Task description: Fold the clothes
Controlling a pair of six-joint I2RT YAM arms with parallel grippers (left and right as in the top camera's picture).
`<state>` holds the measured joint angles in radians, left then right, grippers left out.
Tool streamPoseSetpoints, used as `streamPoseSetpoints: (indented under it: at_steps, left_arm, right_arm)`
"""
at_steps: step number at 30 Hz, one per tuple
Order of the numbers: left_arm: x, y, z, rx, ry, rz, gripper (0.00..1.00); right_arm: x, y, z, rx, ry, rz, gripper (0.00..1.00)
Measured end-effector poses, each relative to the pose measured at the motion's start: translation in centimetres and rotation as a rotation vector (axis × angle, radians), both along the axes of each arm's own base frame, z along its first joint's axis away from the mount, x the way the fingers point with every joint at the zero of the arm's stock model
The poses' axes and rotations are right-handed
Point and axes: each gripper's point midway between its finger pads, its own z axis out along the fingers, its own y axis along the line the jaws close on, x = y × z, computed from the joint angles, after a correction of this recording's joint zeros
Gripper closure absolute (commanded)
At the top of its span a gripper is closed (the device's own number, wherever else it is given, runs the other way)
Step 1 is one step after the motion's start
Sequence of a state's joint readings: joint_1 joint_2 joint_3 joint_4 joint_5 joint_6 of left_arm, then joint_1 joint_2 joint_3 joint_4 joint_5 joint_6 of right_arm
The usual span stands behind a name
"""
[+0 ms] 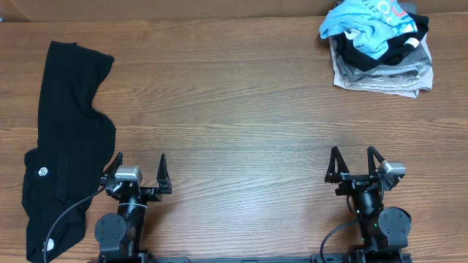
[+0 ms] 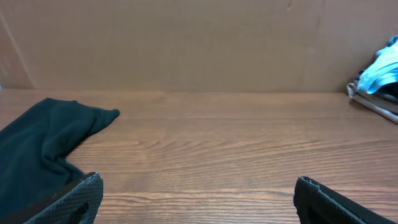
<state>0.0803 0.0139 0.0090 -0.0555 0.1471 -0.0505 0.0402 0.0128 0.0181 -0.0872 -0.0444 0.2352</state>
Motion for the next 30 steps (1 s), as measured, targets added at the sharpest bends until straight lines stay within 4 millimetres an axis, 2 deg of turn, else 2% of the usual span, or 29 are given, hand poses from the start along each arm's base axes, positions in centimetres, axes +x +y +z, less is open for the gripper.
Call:
streamPoseSetpoints:
  at_steps: [4,9,16,19,24,27,30]
  left_arm:
    - [0.0,-0.3,0.0,-0.001,0.001,-0.016,0.0]
    - [-0.3,-0.5,0.7,-0.003,0.02,-0.03,0.0]
    - [-0.5,-0.5,6.5,-0.009,0.073,-0.028,0.0]
    - [0.3,-0.5,8.8,-0.015,0.149,-0.028,0.0]
    - [2.0,-0.3,10.8,-0.038,0.391,-0.028,0.0]
    - [3.0,-0.3,12.2,-0.054,0.547,-0.028,0.0]
    - [4.1,-0.2,13.4,-0.064,0.657,-0.028,0.0]
  right_arm:
    - [0.0,0.0,0.0,0.0,-0.001,0.0,0.0]
    - [-0.1,0.5,1.5,0.002,-0.06,0.027,0.0]
    - [-0.5,1.2,1.8,-0.003,-0.029,0.072,0.0]
    - [-1.3,1.3,4.1,-0.028,-0.027,0.082,0.0]
    - [-2.8,1.3,9.8,-0.06,-0.018,0.085,0.0]
    - [-2.9,1.4,11.8,-0.07,0.063,0.092,0.0]
    - [-2.0,1.4,12.8,-0.073,0.181,0.096,0.0]
